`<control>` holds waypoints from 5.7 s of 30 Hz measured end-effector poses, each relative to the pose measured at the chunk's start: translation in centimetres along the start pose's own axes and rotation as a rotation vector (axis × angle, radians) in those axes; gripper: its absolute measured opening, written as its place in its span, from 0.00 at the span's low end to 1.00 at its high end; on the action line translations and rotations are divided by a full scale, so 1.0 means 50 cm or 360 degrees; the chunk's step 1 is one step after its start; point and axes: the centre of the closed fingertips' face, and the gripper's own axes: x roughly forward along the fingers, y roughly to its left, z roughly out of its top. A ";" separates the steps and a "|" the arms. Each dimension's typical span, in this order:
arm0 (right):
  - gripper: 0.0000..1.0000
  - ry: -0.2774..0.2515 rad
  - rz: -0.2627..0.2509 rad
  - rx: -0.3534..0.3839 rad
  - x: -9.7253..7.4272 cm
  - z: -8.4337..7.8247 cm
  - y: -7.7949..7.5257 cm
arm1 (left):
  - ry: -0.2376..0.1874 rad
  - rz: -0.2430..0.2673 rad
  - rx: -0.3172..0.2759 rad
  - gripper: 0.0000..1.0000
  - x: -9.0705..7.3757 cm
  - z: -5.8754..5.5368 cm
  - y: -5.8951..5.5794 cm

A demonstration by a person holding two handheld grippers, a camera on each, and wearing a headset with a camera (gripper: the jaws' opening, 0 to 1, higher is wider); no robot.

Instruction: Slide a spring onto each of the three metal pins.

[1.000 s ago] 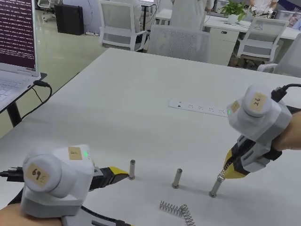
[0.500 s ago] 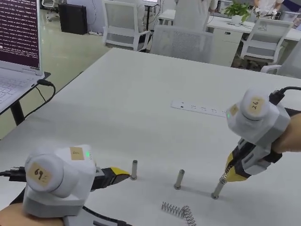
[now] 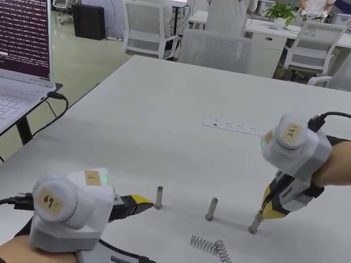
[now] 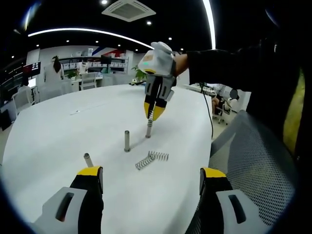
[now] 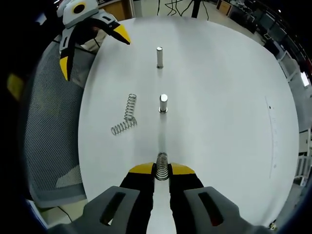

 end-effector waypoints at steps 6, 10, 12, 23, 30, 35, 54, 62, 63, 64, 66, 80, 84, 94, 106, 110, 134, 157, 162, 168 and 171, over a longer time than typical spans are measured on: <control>0.08 0.0034 -0.0012 -0.0023 0.020 -0.001 0.001 | 0.0010 -0.0004 -0.0001 0.78 0.001 -0.002 -0.002; 0.08 0.0061 -0.0020 -0.0029 0.034 -0.005 -0.001 | 0.0007 -0.0002 -0.0002 0.78 0.001 -0.001 -0.001; 0.09 0.0070 -0.0021 -0.0035 0.039 -0.007 0.000 | 0.0006 -0.0002 -0.0002 0.78 0.001 -0.001 -0.001; 0.09 0.0087 -0.0037 -0.0043 0.057 -0.010 -0.004 | 0.0011 -0.0007 0.0002 0.77 0.002 -0.001 -0.003; 0.09 0.0097 -0.0049 -0.0040 0.062 -0.018 -0.006 | 0.0013 -0.0009 0.0001 0.76 0.003 -0.001 -0.003; 0.09 0.0095 -0.0050 -0.0044 0.066 -0.018 -0.005 | 0.0013 -0.0010 -0.0001 0.76 0.003 -0.002 -0.003; 0.22 0.0045 -0.0060 -0.0030 0.063 -0.014 -0.003 | 0.0025 -0.0018 0.0002 0.75 0.004 -0.005 -0.005; 0.31 0.0027 -0.0084 -0.0020 0.057 -0.018 -0.005 | 0.0031 -0.0028 0.0008 0.75 0.005 -0.006 -0.007; 0.32 0.0026 -0.0084 -0.0019 0.057 -0.018 -0.005 | 0.0031 -0.0028 0.0009 0.75 0.005 -0.006 -0.008; 0.32 0.0023 -0.0086 -0.0015 0.055 -0.019 -0.005 | 0.0032 -0.0028 0.0011 0.75 0.005 -0.006 -0.008; 0.34 0.0012 -0.0094 -0.0008 0.051 -0.020 -0.005 | 0.0032 -0.0031 0.0010 0.75 0.005 -0.006 -0.008; 0.38 -0.0058 -0.0128 0.0033 0.023 -0.024 0.002 | 0.0038 -0.0051 0.0021 0.74 0.008 -0.005 -0.013; 0.39 -0.0079 -0.0138 0.0054 0.018 -0.028 0.004 | 0.0039 -0.0053 0.0023 0.74 0.008 -0.005 -0.014; 0.39 -0.0155 -0.0198 0.0121 -0.008 -0.046 0.008 | 0.0051 -0.0069 0.0034 0.73 0.014 -0.006 -0.017; 0.40 -0.0234 -0.0268 0.0177 -0.035 -0.057 0.029 | 0.0083 -0.0102 0.0074 0.71 0.024 -0.003 -0.016; 0.40 -0.0268 -0.0293 0.0199 -0.046 -0.060 0.036 | 0.0101 -0.0119 0.0099 0.70 0.030 -0.002 -0.014; 0.39 -0.0394 -0.0331 0.0347 -0.060 -0.080 0.096 | 0.0226 -0.0232 0.0239 0.58 0.082 -0.021 -0.003; 0.40 -0.0487 -0.0307 0.0440 -0.050 -0.075 0.139 | 0.0306 -0.0288 0.0376 0.35 0.149 -0.040 0.013; 0.40 -0.0502 -0.0282 0.0453 -0.042 -0.073 0.147 | 0.0321 -0.0295 0.0398 0.32 0.158 -0.044 0.017; 0.41 -0.0565 -0.0251 0.0466 -0.038 -0.067 0.160 | 0.0343 -0.0304 0.0406 0.27 0.166 -0.049 0.018; 0.42 -0.0577 -0.0241 0.0466 -0.032 -0.070 0.165 | 0.0351 -0.0303 0.0412 0.25 0.168 -0.051 0.020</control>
